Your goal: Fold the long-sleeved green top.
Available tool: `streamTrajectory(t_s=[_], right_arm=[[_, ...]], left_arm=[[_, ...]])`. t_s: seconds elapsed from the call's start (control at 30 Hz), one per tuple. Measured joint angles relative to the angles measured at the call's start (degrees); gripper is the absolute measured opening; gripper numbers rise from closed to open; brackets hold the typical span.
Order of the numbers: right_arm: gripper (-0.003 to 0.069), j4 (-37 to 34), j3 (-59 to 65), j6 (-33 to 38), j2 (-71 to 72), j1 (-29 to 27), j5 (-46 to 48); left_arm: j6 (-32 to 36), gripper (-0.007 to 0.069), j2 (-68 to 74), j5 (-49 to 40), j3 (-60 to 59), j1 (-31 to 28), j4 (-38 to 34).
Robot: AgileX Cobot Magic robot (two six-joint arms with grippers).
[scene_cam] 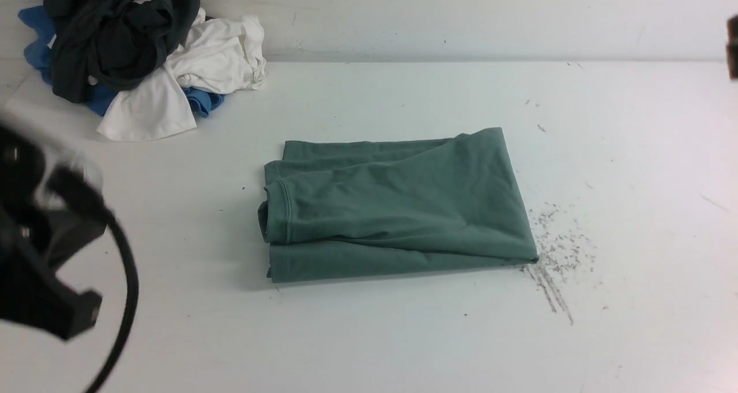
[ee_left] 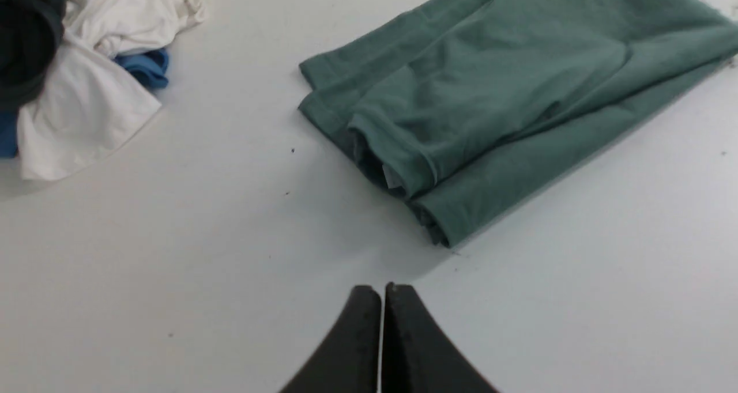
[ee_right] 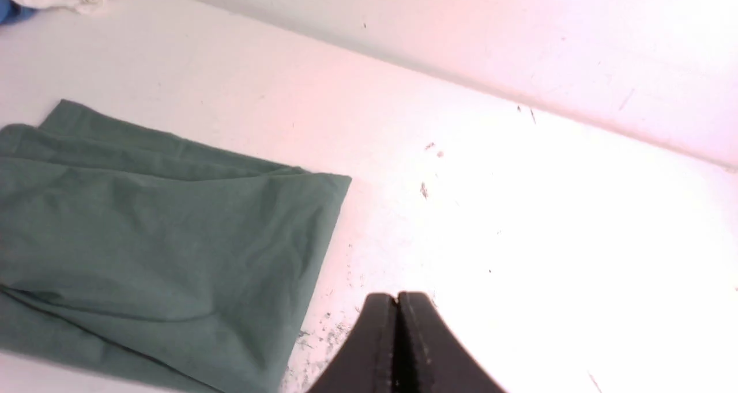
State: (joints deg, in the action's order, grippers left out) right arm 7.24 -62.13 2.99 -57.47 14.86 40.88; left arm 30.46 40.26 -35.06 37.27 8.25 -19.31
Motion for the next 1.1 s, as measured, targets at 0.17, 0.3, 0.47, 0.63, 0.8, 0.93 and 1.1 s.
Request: streamTrajectory(t_s=[0.17, 0.3, 0.47, 0.63, 0.8, 0.93, 1.1], right_arm=[[-0.0013, -0.9, 21.25, -0.95, 11.87, 0.0, -19.8], [-0.0013, -3.47, 34.79, -1.08, 18.58, 0.0, -33.79], [-0.0013, -4.73, 44.59, -1.13, 21.1, 0.0, -46.33], [-0.0013, -4.73, 50.46, -1.13, 21.1, 0.0, -47.38], [-0.0013, -4.73, 54.6, -1.13, 21.1, 0.0, -47.38], [-0.0013, -4.73, 57.9, -1.13, 21.18, 0.0, -47.38], [-0.0013, -4.73, 63.25, -1.13, 29.69, 0.0, -44.14]], left_arm=[[0.0, -0.0007, -6.6, 8.97, -11.84, 0.0, 0.0], [0.0, -0.0007, -10.8, 14.26, -13.93, 0.0, -0.59], [0.0, -0.0007, -16.03, 16.12, -13.93, 1.23, -1.76], [0.0, -0.0007, -21.01, 16.14, -13.93, 2.52, -1.87], [0.0, -0.0007, -25.32, 16.14, -13.93, 2.92, -1.87], [0.0, -0.0007, -28.35, 15.96, -13.93, 2.92, -1.87], [0.0, -0.0007, -28.84, 15.5, -13.93, 2.92, -1.93]])
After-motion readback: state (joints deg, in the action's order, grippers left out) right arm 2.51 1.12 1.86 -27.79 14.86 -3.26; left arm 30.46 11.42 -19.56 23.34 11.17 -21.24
